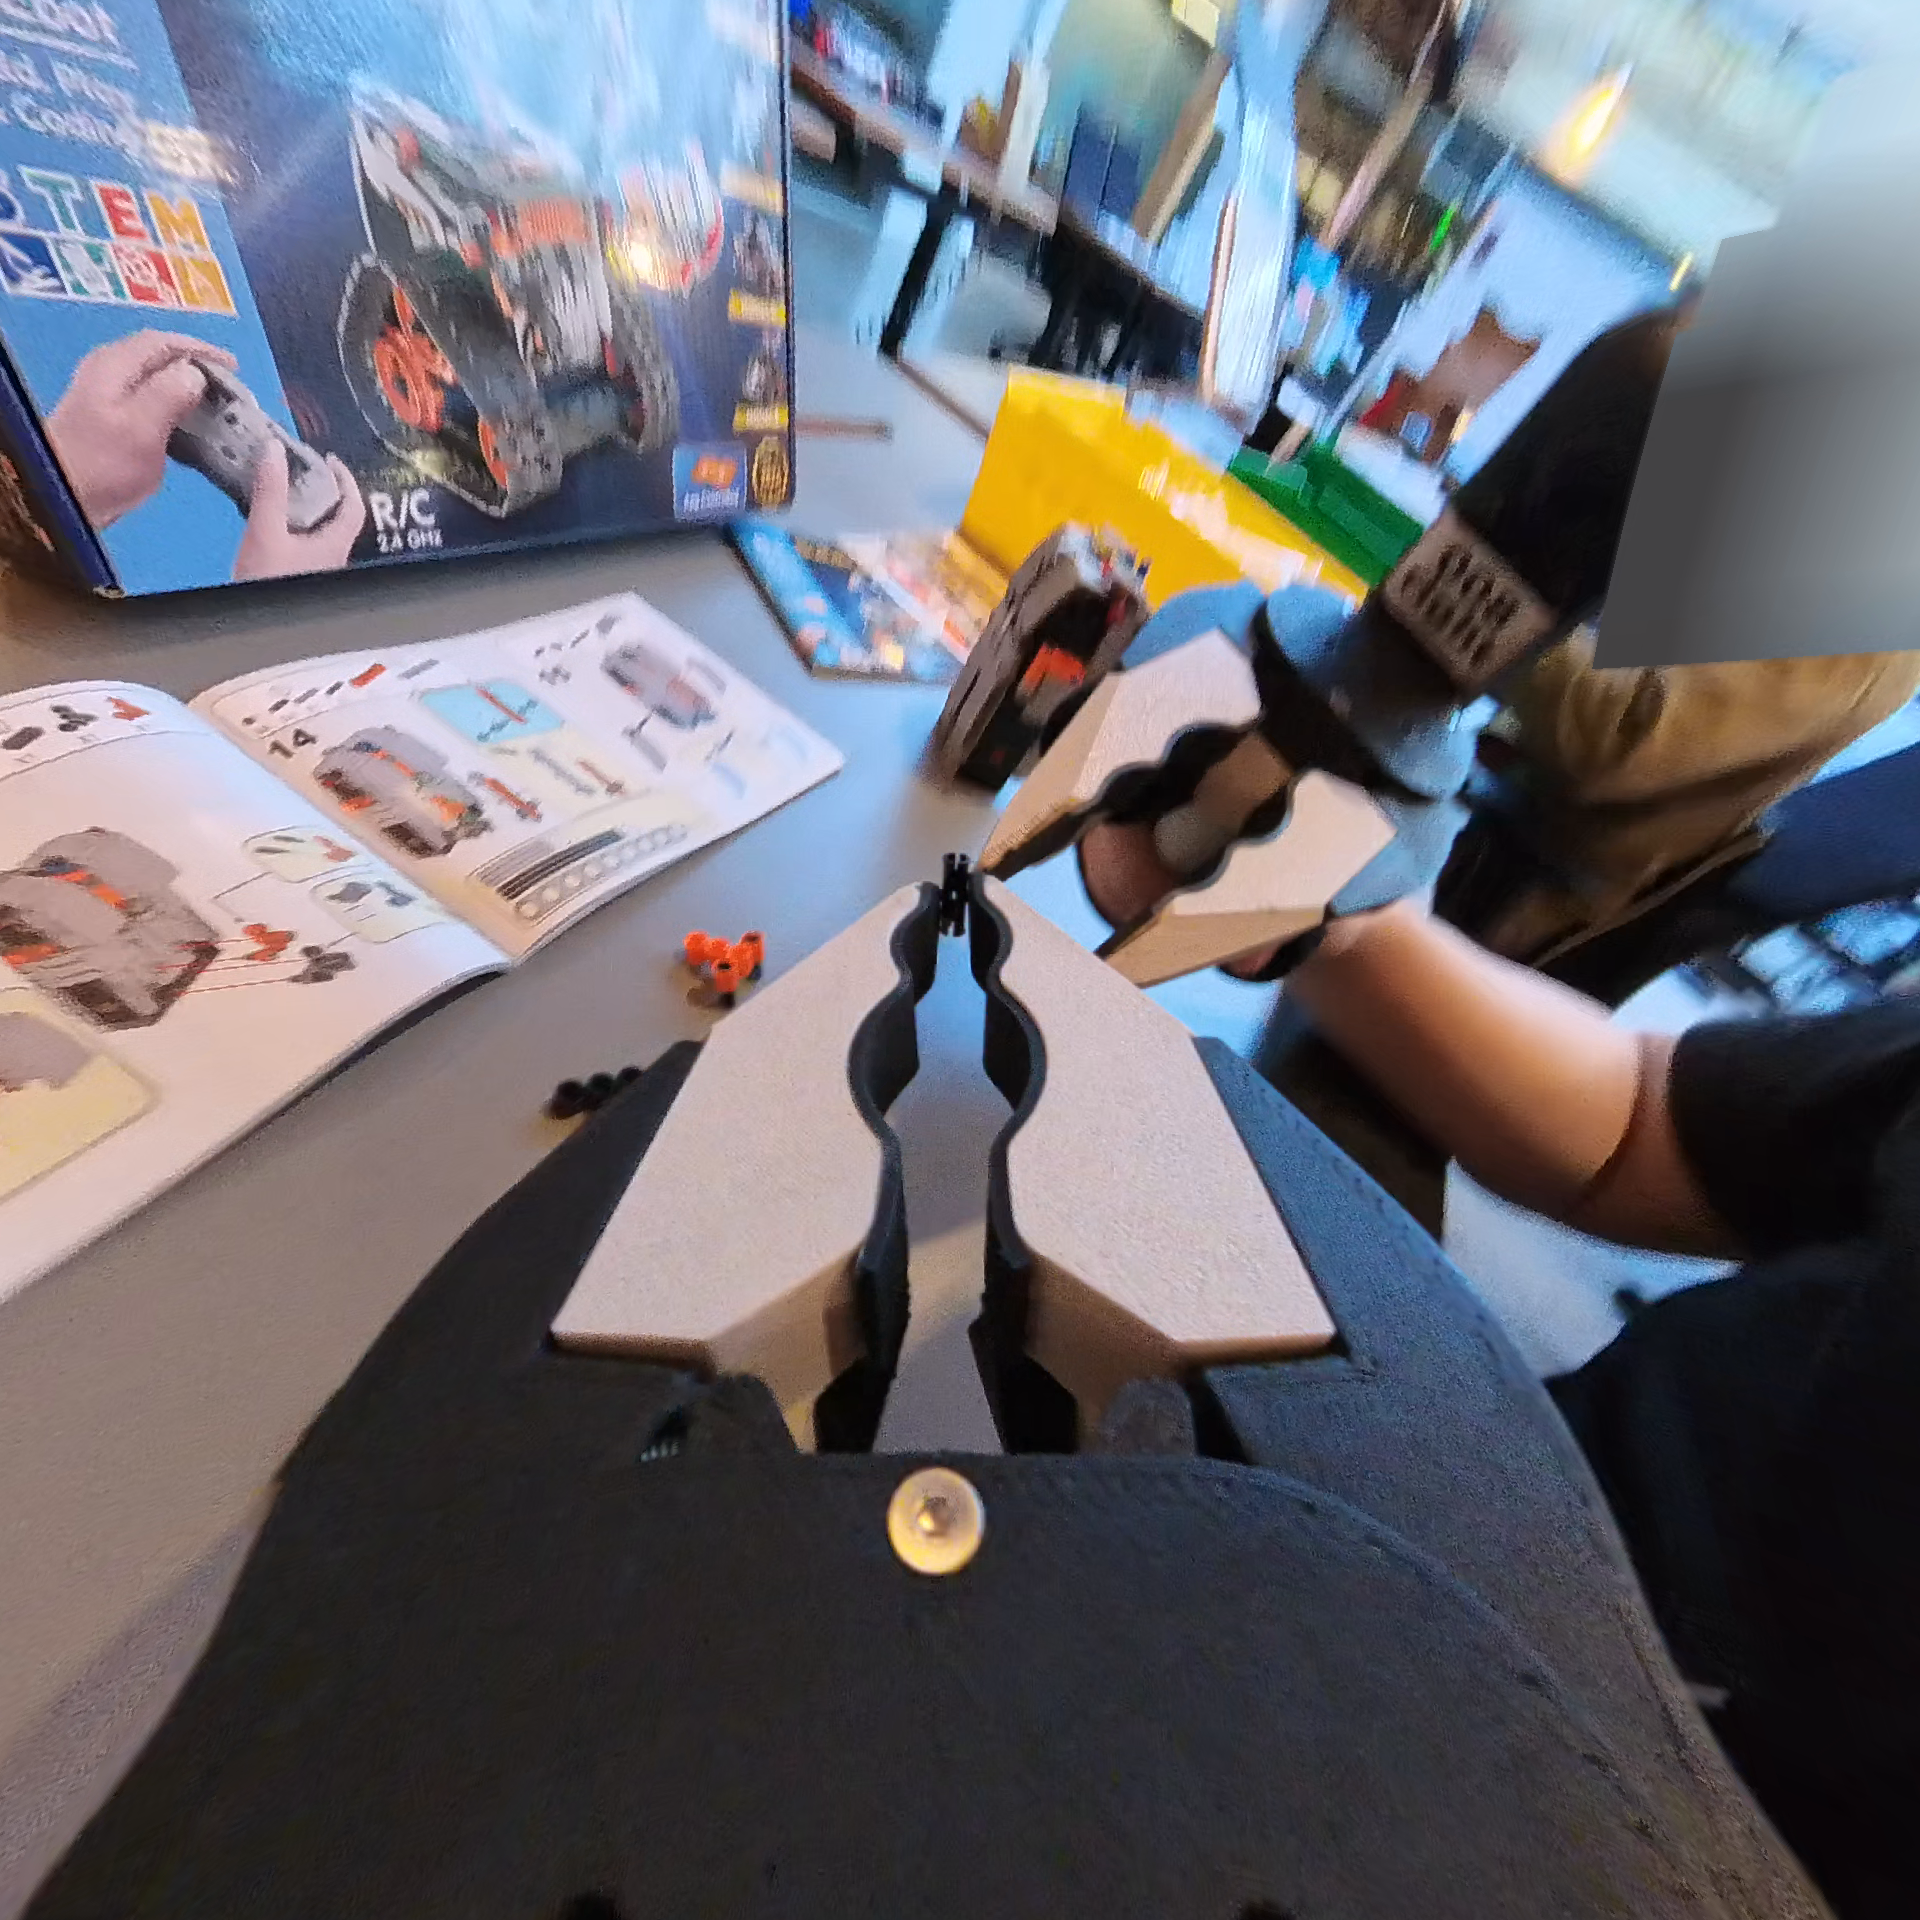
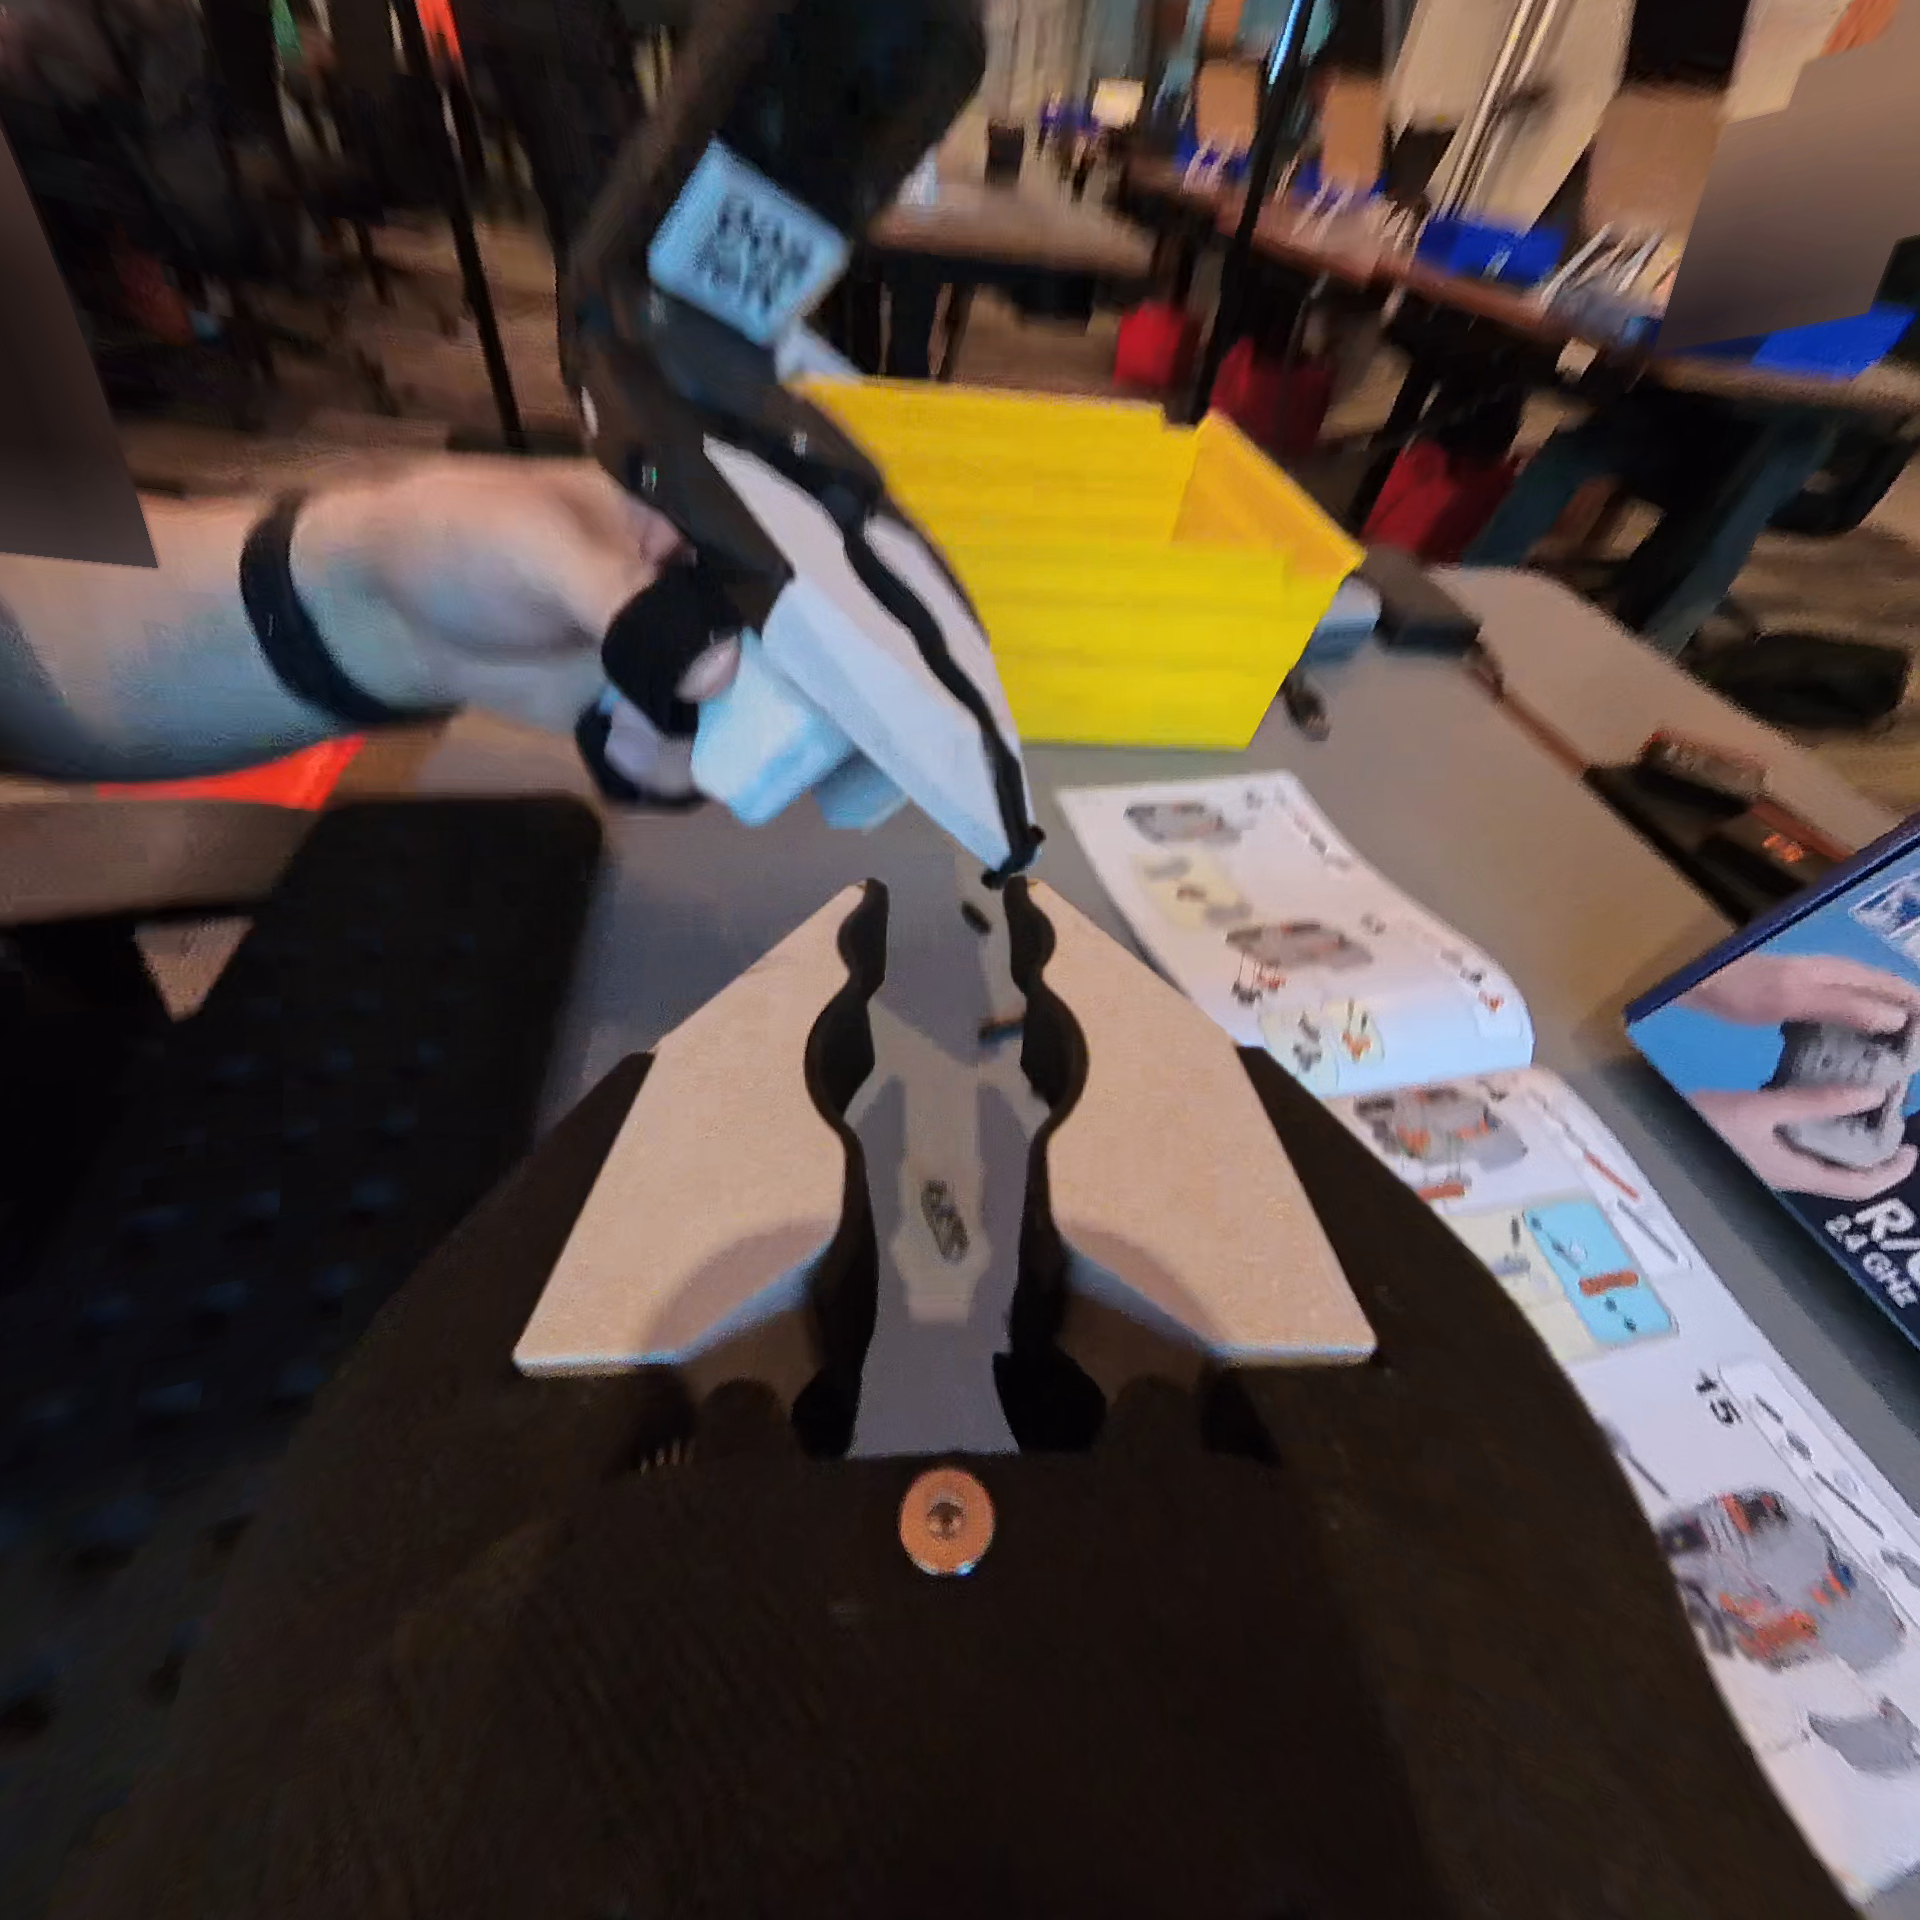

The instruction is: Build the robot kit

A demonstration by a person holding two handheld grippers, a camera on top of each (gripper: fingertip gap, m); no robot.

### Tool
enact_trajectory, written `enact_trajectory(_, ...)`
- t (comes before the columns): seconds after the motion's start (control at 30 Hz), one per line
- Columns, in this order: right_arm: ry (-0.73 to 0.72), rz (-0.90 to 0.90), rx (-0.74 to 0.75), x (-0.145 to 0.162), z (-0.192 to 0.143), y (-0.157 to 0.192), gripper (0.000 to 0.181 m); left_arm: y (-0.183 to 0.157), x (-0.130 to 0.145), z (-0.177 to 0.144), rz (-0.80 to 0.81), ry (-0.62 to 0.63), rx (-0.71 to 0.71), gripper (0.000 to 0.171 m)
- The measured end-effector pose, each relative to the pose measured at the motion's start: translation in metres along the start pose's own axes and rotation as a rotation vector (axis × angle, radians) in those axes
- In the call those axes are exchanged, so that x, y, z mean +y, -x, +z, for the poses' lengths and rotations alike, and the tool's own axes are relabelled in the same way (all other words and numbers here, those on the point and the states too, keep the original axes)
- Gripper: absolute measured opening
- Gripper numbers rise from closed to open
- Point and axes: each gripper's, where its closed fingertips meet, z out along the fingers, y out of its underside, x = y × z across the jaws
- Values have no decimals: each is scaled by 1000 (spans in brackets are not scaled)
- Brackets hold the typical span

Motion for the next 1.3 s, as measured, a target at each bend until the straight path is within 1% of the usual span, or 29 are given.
enact_trajectory(0.07,-38,-21,74,-7,-1,-7,22,-5,-7,1,-66,-84,35,2)
enact_trajectory(0.17,-47,-82,172,-12,-4,-14,20,-9,-11,2,-163,-150,88,2)
enact_trajectory(0.2,-49,-92,195,-13,-5,-16,16,-9,-12,2,-193,-170,104,1)
enact_trajectory(0.3,-46,-115,232,-15,-6,-17,15,-7,-15,0,-275,-247,124,1)
enact_trajectory(0.4,-77,-105,251,-21,-6,-17,16,-6,-19,-2,-327,-308,135,1)
enact_trajectory(0.53,-49,-122,292,-17,0,-18,17,-10,-21,0,-396,-359,168,1)
enact_trajectory(0.57,-47,-133,302,-17,0,-18,11,-11,-21,1,-414,-363,180,1)
enact_trajectory(0.63,-46,-151,329,-18,-3,-20,6,-11,-23,1,-437,-385,197,1)
enact_trajectory(0.7,-49,-148,325,-19,-5,-20,3,-11,-23,1,-447,-388,212,1)
enact_trajectory(0.83,-31,-119,288,-19,-8,-18,2,-14,-22,1,-463,-383,258,1)
enact_trajectory(0.9,-3,-124,260,-16,-9,-15,2,-15,-20,1,-465,-359,281,3)
enact_trajectory(0.97,56,-102,247,-9,-14,-18,2,-14,-19,-4,-398,-333,290,20)
enact_trajectory(1.0,86,-102,251,-4,-20,-21,2,-12,-14,-6,-323,-291,269,26)
enact_trajectory(1.03,123,-99,244,4,-26,-22,2,-11,-2,-6,-219,-206,230,26)
enact_trajectory(1.07,191,-77,235,17,-32,-23,2,-4,13,-4,-109,-104,159,28)
enact_trajectory(1.1,268,-54,229,32,-38,-24,2,3,27,-3,-1,-14,85,32)
enact_trajectory(1.17,447,7,205,69,-49,-20,2,16,49,0,184,124,-26,33)
enact_trajectory(1.23,570,29,211,102,-57,-16,3,22,66,8,329,244,-78,29)
enact_trajectory(1.3,603,62,219,120,-57,-13,2,28,82,18,419,356,-98,28)
